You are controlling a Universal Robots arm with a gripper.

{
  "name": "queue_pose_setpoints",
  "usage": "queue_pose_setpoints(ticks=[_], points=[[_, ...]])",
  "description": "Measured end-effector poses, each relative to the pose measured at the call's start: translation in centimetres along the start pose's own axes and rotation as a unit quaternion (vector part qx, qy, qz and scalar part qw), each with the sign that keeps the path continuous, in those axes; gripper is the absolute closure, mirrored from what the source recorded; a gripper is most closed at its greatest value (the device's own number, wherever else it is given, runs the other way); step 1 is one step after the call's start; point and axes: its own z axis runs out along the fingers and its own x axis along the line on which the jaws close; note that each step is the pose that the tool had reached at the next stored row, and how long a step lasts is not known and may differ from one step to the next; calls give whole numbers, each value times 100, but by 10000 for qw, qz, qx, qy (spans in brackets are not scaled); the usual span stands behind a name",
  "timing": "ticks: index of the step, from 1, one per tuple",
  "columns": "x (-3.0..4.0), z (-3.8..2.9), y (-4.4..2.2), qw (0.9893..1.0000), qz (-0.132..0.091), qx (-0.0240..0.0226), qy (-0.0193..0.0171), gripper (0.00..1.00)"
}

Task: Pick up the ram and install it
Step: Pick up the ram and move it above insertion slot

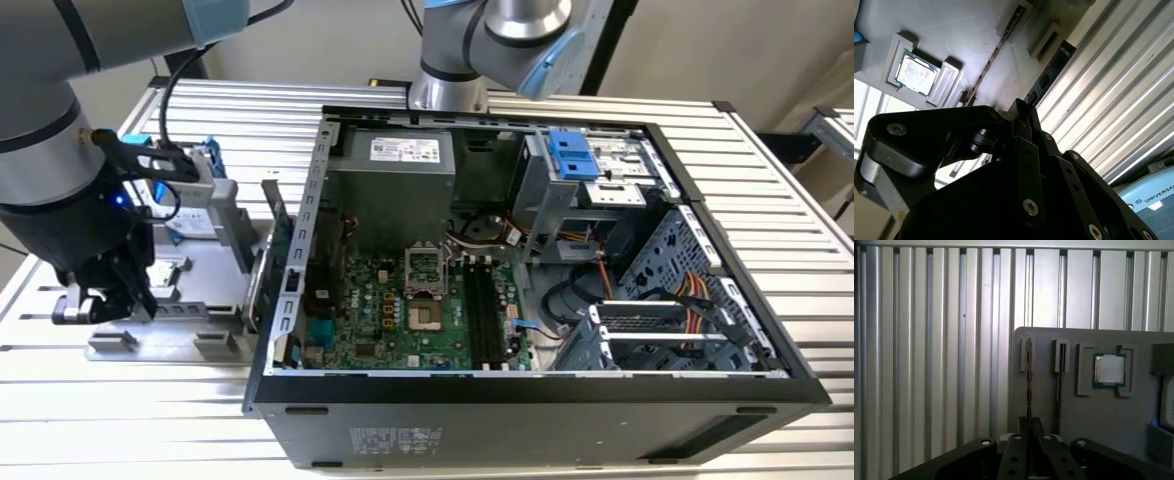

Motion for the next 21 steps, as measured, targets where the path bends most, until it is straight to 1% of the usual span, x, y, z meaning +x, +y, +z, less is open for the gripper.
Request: queue_pose_setpoints(ticks=[21], points=[[1,-53,2,10000,0,0,0,100]])
